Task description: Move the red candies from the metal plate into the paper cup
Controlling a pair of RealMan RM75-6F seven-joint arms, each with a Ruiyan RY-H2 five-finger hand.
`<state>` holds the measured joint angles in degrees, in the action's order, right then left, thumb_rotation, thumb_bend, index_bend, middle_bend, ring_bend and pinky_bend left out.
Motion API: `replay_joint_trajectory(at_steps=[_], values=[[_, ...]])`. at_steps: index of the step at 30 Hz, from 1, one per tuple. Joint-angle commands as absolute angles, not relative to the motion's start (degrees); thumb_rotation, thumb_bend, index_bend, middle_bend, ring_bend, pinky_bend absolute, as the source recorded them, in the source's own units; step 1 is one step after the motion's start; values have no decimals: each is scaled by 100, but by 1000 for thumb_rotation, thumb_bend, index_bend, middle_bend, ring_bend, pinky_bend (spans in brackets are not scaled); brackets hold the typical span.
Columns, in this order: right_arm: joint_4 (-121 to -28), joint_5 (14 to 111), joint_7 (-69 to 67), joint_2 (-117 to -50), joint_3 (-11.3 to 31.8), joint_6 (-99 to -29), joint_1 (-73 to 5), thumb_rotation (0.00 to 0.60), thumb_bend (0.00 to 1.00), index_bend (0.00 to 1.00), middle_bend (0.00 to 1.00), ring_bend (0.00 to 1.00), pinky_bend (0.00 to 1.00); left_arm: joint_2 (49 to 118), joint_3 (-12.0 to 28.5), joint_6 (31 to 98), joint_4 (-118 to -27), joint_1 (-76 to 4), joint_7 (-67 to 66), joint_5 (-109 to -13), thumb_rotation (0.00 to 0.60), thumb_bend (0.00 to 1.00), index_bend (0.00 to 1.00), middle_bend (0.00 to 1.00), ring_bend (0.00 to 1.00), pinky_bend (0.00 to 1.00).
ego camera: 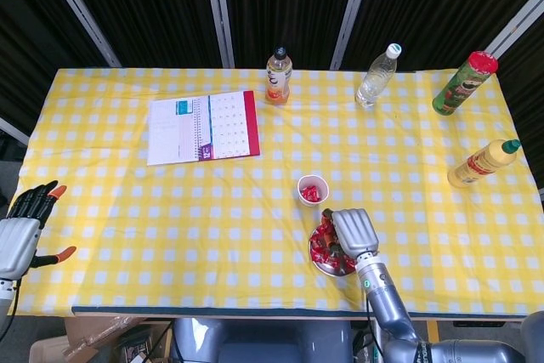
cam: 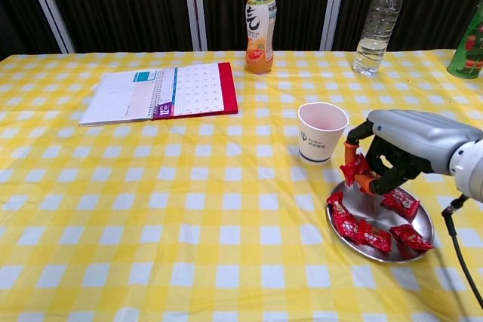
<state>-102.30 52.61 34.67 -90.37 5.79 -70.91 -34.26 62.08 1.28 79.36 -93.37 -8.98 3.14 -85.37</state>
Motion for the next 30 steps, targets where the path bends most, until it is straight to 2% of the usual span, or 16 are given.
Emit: replay_joint_trajectory(at_steps=[1,13,21,30], values=[[-10371,5316,3511,-8932,674,-7137,-3447,600,518,698,823,887,947,6209,127,7927,-9337,-900,318,-8535,600,0,0,0,0,0],[-10717,5002,3817,-8748,1367,-7059,-3862,600,518,698,823,887,947,6191,138,7844,-9371,-923,266,-8451,600,0,0,0,0,0],[-10240,4520,3958,-8967,1788,-6784,-4320,600,518,698,823,887,947,6178,142,7776,-9414,-943,228,-8394,600,0,0,0,0,0],[-9555,4144,3860,-9252,1877,-6490,-4597,600,518,698,823,887,947,6150,151,7714,-9508,-960,190,-8328,600,0,0,0,0,0]])
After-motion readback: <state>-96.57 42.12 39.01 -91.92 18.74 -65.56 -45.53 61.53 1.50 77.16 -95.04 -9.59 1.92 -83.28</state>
